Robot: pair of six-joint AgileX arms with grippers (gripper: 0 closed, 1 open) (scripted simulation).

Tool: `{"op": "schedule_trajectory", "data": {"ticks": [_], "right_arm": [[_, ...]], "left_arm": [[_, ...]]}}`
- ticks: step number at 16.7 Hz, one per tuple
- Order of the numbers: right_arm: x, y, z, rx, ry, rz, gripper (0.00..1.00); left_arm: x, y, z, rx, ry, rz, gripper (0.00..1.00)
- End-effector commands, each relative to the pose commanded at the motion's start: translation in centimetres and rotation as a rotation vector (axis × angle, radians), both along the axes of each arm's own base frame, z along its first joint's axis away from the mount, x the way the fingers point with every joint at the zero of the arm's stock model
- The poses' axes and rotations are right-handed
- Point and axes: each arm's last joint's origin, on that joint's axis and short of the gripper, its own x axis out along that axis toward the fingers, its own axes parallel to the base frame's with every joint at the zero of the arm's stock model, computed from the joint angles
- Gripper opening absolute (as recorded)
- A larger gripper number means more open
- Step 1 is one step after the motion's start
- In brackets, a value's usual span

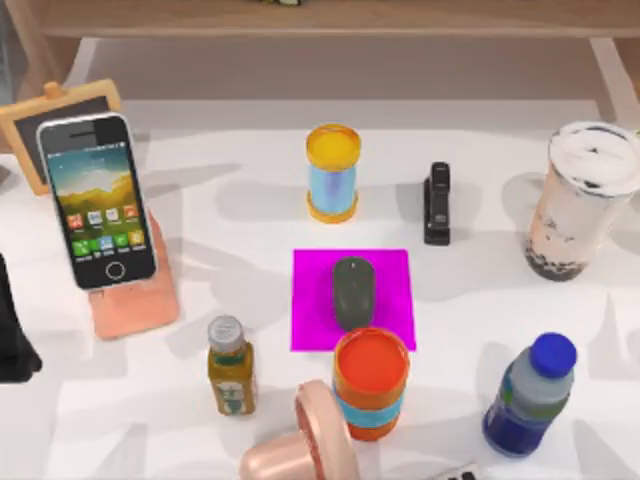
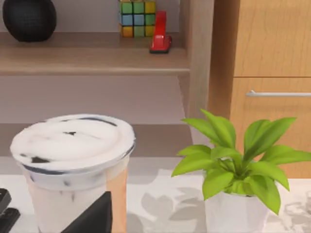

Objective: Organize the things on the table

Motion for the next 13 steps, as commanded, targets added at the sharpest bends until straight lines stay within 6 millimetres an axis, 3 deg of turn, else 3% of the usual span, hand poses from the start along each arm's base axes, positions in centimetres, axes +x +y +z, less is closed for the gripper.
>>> {"op": "schedule_trajectory", "data": {"ticks": [6, 10, 13], "right_arm": [[0.7, 0.3, 0.1, -0.011, 0.002, -0.012, 1.0], [2.3, 1.1, -0.2, -0.021, 0.025, -0.026, 1.0], [3.9, 2.2, -1.5, -0.033, 0.118, -0.022, 1.0]], "left_arm": [[0.0, 0.0, 0.0, 0.0, 0.0, 0.0, 1.0], [0.0, 0.0, 0.0, 0.0, 0.0, 0.0, 1.0], [0.0, 0.0, 0.0, 0.0, 0.0, 0.0, 1.0]]}}
